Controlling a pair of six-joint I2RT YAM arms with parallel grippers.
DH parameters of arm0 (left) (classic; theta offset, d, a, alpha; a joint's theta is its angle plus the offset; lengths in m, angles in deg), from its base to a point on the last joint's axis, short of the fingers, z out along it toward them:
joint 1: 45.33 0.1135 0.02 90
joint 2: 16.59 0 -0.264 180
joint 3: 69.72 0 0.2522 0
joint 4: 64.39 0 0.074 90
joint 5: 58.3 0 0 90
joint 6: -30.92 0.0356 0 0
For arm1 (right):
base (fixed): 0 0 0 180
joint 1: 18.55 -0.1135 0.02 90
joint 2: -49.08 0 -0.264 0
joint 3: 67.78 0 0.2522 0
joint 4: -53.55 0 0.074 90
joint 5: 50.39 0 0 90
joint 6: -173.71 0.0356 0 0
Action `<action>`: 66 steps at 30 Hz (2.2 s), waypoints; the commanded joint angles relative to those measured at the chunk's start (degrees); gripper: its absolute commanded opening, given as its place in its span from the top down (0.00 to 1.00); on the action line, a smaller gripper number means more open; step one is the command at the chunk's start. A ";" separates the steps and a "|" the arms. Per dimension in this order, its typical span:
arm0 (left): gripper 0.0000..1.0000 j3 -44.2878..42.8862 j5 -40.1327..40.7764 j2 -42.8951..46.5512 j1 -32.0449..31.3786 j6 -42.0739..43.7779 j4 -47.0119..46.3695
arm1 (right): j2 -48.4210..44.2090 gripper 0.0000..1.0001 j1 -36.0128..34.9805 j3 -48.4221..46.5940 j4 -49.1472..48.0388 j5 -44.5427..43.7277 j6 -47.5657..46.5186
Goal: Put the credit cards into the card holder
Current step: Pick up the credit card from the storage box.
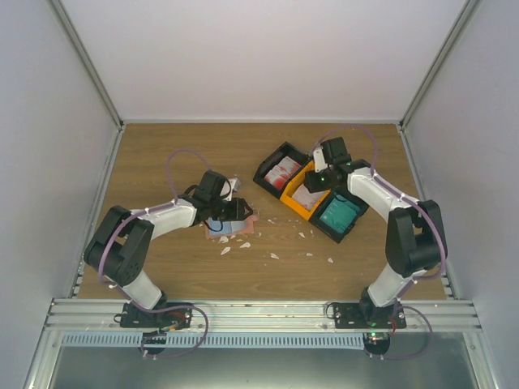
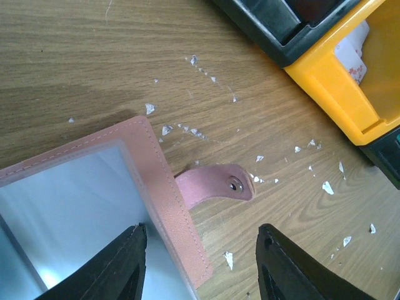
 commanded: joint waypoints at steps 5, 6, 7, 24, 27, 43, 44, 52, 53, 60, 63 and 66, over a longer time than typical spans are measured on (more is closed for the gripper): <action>0.52 0.01 3.81 3.72 -0.40 0.43 0.16 | 2.74 0.61 0.18 -2.61 3.34 0.96 -4.70; 0.53 0.13 4.67 4.08 -0.40 0.27 0.24 | 2.76 0.61 0.06 -2.63 3.26 0.96 -4.85; 0.54 0.31 5.35 4.41 -0.35 0.09 0.41 | 2.69 0.60 -0.11 -2.64 3.18 0.96 -5.07; 0.57 1.61 5.50 7.91 -0.31 0.46 0.34 | 5.45 0.57 -2.52 -4.48 5.86 -3.12 -10.00; 0.53 1.30 0.17 8.26 -0.55 1.92 -1.78 | 7.31 0.56 -2.46 -5.97 7.31 -3.04 -13.33; 0.49 -3.69 -6.83 0.48 -5.35 -4.32 -9.55 | 15.92 0.55 -2.46 -9.40 9.69 -2.53 -23.11; 0.48 -4.30 -6.68 -0.46 -5.66 -5.07 -9.91 | 16.53 0.55 -2.52 -9.48 9.68 -2.73 -23.20; 0.54 -9.43 -5.02 -8.67 -8.01 -8.87 -11.17 | 16.09 0.67 -2.48 -9.72 9.49 -0.33 -23.01; 0.55 -9.98 -4.99 -9.45 -8.23 -9.08 -11.29 | 15.73 0.69 -2.53 -9.82 9.60 -0.01 -22.93; 0.59 -13.58 -3.99 -13.45 -9.07 -9.17 -10.79 | 13.37 0.81 -2.44 -9.66 11.35 4.09 -22.57; 0.59 -14.93 -3.26 -14.62 -9.26 -8.80 -9.76 | 12.82 0.81 -2.18 -9.59 12.13 5.24 -22.26; 0.60 -15.75 -2.82 -15.36 -9.36 -8.49 -9.11 | 12.22 0.81 -2.21 -9.41 12.72 5.83 -22.02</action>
